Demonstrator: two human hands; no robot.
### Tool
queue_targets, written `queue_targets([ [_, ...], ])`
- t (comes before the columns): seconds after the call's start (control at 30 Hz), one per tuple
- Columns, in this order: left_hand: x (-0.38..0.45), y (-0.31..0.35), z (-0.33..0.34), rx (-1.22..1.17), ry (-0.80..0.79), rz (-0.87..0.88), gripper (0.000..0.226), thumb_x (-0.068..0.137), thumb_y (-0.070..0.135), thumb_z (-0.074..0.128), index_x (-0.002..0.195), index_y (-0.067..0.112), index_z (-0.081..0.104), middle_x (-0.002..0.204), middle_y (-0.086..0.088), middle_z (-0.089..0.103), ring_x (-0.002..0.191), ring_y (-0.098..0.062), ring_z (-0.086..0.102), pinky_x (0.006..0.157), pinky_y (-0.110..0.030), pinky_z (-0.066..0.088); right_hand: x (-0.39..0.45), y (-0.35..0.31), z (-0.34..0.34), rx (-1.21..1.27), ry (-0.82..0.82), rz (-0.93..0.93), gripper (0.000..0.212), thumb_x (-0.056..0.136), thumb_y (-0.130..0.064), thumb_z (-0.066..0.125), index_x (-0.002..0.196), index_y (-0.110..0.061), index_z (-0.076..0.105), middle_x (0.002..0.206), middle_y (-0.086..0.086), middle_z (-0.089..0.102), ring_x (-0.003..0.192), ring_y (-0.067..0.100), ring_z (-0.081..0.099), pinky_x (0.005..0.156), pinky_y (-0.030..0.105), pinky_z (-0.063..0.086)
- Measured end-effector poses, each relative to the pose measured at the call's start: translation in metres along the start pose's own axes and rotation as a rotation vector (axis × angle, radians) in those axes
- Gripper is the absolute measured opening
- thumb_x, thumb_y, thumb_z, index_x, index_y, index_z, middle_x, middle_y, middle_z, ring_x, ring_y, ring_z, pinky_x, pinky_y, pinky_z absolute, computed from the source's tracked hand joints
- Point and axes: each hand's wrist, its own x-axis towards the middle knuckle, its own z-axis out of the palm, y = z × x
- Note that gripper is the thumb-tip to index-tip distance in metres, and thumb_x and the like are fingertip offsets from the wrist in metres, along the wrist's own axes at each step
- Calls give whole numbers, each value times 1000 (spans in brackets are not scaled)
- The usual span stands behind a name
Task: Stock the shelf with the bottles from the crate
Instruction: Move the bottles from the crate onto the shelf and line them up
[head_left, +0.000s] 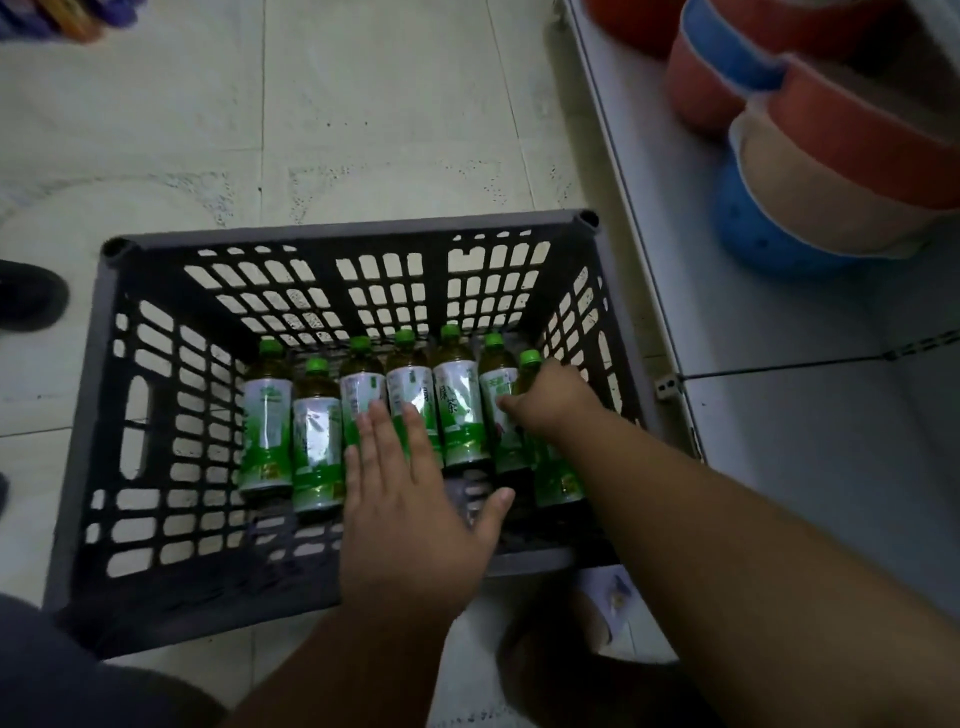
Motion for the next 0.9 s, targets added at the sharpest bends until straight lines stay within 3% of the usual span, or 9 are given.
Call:
queue_targets([
  [0.07, 1, -2, 3, -7, 23, 10, 113, 82, 88, 16, 154, 10, -22, 159, -15, -33, 148, -26, -29, 123, -43, -7, 12, 0, 13, -12, 17, 26, 74, 82, -48, 74, 139, -11, 45, 136, 15, 48, 121, 33, 54, 99, 47, 50],
  [0.23, 3, -6, 10, 2, 62, 50, 109, 84, 82, 25, 159, 6, 2, 165, -20, -9, 153, -31, -9, 123, -47, 6, 29, -8, 35, -306, 147, 64, 79, 86, -35, 71, 147, 1, 36, 145, 22, 37, 129, 35, 40, 101, 40, 43],
  [0.3, 2, -7, 10, 16, 65, 58, 109, 84, 81, 28, 159, 5, 6, 165, -21, -4, 154, -32, -5, 123, -47, 6, 32, -12, 37, -322, 158, 89, 70, 87, -31, 70, 144, -3, 41, 145, 21, 34, 130, 35, 39, 101, 41, 42],
  [0.4, 2, -6, 10, 31, 79, 62, 109, 84, 81, 27, 158, 4, 7, 165, -21, -2, 153, -32, -3, 121, -44, 2, 34, -11, 43, -308, 190, 63, 66, 90, -26, 64, 146, -11, 33, 145, 24, 36, 131, 38, 38, 101, 43, 41],
  [0.53, 2, -6, 10, 31, 83, 64, 109, 84, 80, 30, 158, 3, 9, 165, -21, 1, 154, -31, -1, 123, -47, 7, 36, -6, 44, -134, 149, 10, 72, 87, -19, 70, 144, -14, 27, 136, 22, 50, 124, 38, 50, 96, 45, 45],
  [0.63, 3, -6, 11, 23, 92, 71, 109, 85, 79, 31, 158, 1, 10, 165, -20, 2, 154, -31, 0, 123, -47, 7, 31, -1, 38, -29, 70, -32, 92, 71, -30, 88, 143, -11, 35, 138, 16, 49, 126, 35, 51, 104, 48, 46],
  [0.77, 1, -2, 6, 26, 50, 64, 110, 85, 81, 24, 158, 2, 3, 165, -18, -5, 154, -28, -8, 123, -44, 1, 12, 4, 20, 77, -4, -165, 74, 66, -34, 89, 129, -15, 55, 129, 10, 54, 115, 29, 57, 100, 44, 51],
  [0.9, -5, 2, -8, 8, 2, 26, 112, 84, 84, 18, 156, 6, -16, 162, -15, -24, 150, -24, -25, 122, -39, -11, -30, 3, -11, 268, 66, -282, 61, 67, -26, 88, 120, -17, 58, 108, 2, 65, 98, 21, 65, 86, 35, 55],
])
